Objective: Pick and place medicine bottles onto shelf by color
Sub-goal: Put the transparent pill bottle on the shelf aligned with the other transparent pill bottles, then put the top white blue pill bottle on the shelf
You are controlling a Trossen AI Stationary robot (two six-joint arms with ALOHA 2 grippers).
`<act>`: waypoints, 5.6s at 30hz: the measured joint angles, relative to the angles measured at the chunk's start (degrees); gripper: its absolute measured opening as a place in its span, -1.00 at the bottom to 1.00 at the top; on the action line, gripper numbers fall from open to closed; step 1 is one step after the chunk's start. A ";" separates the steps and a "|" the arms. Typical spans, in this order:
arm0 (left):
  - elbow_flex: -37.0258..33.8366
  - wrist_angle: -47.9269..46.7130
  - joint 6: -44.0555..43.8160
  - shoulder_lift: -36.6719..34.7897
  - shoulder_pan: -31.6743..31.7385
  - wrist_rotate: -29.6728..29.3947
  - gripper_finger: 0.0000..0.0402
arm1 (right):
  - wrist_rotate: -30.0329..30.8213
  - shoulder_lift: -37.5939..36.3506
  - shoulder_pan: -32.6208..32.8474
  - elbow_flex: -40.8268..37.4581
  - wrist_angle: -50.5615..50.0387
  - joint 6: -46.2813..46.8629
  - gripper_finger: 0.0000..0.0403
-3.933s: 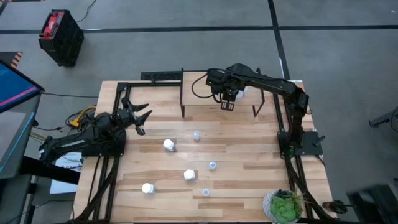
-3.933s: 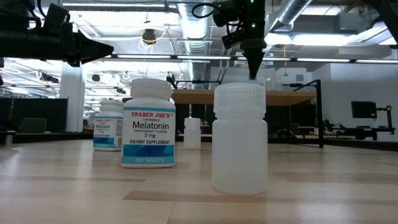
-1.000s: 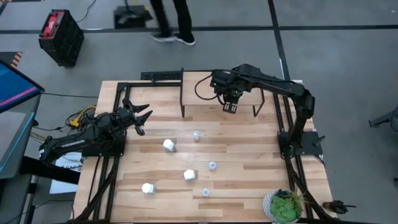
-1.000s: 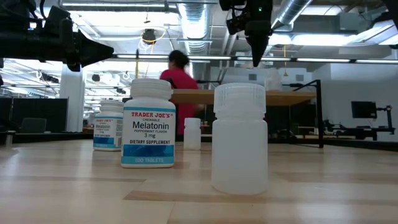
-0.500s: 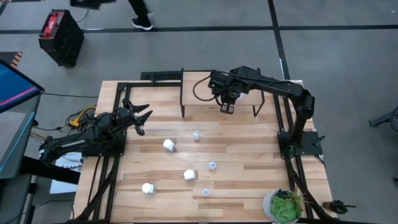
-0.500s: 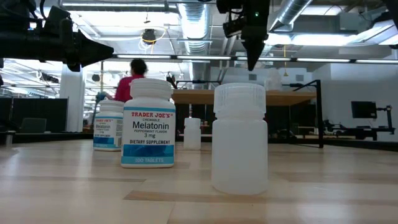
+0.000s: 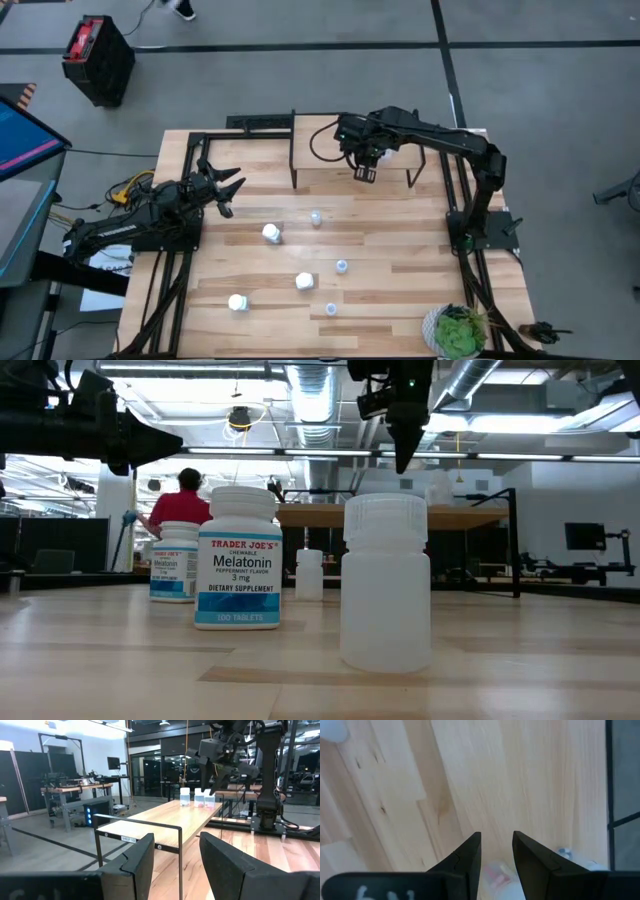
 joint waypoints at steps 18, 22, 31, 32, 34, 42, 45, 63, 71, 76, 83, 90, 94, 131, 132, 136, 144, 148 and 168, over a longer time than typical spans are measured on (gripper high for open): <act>0.00 -3.10 -2.19 0.00 -0.01 -0.11 -0.26 | -0.57 -25.06 4.92 -26.64 32.25 -2.43 -0.34; 0.00 -3.15 -2.56 0.00 -0.02 -0.28 -0.26 | -0.11 -22.79 3.77 -26.73 30.50 -2.27 -0.36; 0.00 -3.34 -2.51 0.00 -0.02 -0.89 -0.26 | 1.18 -15.29 1.26 -26.80 26.87 -2.57 -0.40; 0.00 -3.34 -2.51 0.00 0.00 -0.96 -0.26 | 2.13 -14.84 1.30 -26.80 26.36 -2.83 -0.40; 0.00 -3.34 -2.53 0.00 -0.02 -1.02 -0.26 | 4.45 -14.37 1.42 -26.80 25.16 -2.95 -0.40; 0.00 -3.37 -2.56 0.00 -0.02 -1.13 -0.26 | 9.10 -14.34 1.99 -26.73 20.92 -2.42 -0.40; 0.00 -3.37 -2.56 0.00 0.00 -1.14 -0.26 | 10.45 -14.45 1.97 -26.73 17.76 0.17 -0.40; 0.00 -3.36 -2.58 0.00 -0.02 -1.10 -0.26 | 8.95 -14.43 7.19 -25.73 21.63 2.18 -0.40; 0.00 -3.13 -1.80 0.00 -0.01 -1.10 -0.26 | -4.49 -14.43 16.20 -24.48 19.72 7.75 -0.40; 0.01 -3.10 -6.05 0.02 -0.02 1.77 -0.26 | -4.78 -14.43 23.21 -24.48 14.39 13.63 -0.40; 8.91 -12.94 -5.01 3.79 -0.11 6.16 -0.14 | 8.54 -18.64 31.43 -25.90 13.11 17.31 -0.40; 18.07 -19.96 -4.07 15.19 -0.14 6.35 0.08 | 14.88 -38.36 32.74 -39.51 15.93 32.40 -0.40; 21.88 -20.27 -1.34 22.23 -1.28 8.12 0.16 | 12.95 -48.42 34.99 -48.49 28.60 36.73 -0.40; 26.25 -14.85 0.01 46.01 -18.93 10.51 0.19 | 11.73 -53.24 41.44 -59.01 42.33 27.08 -0.40; 26.31 -14.82 0.21 46.01 -18.93 10.42 0.20 | 11.74 -53.24 41.44 -59.01 42.52 27.08 -0.40; 28.14 -15.13 0.26 45.98 -18.97 9.95 0.27 | 11.74 -53.24 41.44 -59.01 43.17 27.08 -0.40; 28.46 -23.80 1.43 47.91 -21.95 9.22 0.49 | 11.74 -53.22 41.44 -59.01 43.36 27.06 -0.40; 28.41 -23.71 3.09 49.61 -23.00 8.32 0.53 | 11.72 -53.22 41.44 -59.01 43.13 27.08 -0.40; 28.35 -19.46 2.92 68.84 -23.29 8.30 0.53 | 11.72 -53.23 41.44 -59.01 42.79 27.06 -0.40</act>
